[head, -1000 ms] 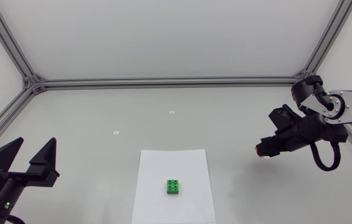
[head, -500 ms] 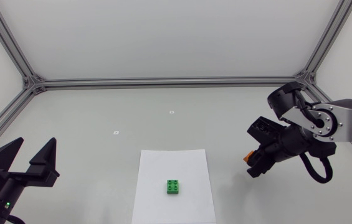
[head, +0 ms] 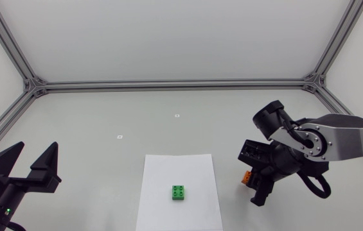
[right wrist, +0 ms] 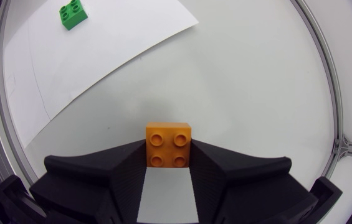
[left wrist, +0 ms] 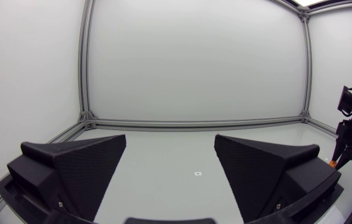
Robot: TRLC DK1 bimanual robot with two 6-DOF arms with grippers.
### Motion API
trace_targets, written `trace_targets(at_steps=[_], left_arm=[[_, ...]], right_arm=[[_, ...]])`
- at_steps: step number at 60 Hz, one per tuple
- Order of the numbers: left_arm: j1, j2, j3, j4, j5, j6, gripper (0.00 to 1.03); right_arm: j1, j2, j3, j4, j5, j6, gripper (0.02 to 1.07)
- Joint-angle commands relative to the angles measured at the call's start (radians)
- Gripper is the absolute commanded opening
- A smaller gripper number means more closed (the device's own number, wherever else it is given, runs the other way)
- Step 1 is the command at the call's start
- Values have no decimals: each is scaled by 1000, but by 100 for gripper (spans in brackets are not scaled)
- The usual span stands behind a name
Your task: Pick up the orange 2x2 brick with the right arm and stack it on top of the green 2x2 brick in the center
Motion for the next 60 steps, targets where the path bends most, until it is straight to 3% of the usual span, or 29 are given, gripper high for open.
trace_targets(at_steps=[1,5,10,28,38,41,50,54,60], left_arm=[[3,-8,-41,-15,4,13,99],[3,-8,-41,-15,4,13,99],[3,-8,-41,-15,4,13,99],[3,-8,-41,-15,4,13,99],[3,-8,-41,-15,6,13,99],[3,-8,-41,-15,4,13,99],[3,-8,-41,-15,4,13,99],[3,-8,-41,-15,4,13,99],[3,-8,-41,-15,4,13,99]], right_arm=[[29,29,-42,8,20,-41,34],[34,45,-45,20,22,-41,35],[34,68,-48,37,25,-41,48],[40,75,-47,36,36,-41,70],[38,77,-37,29,39,-43,69],[38,82,-33,28,39,-49,64],[38,88,-31,28,37,-66,60],[38,92,-28,31,34,-74,52],[38,98,-30,37,31,-84,52]])
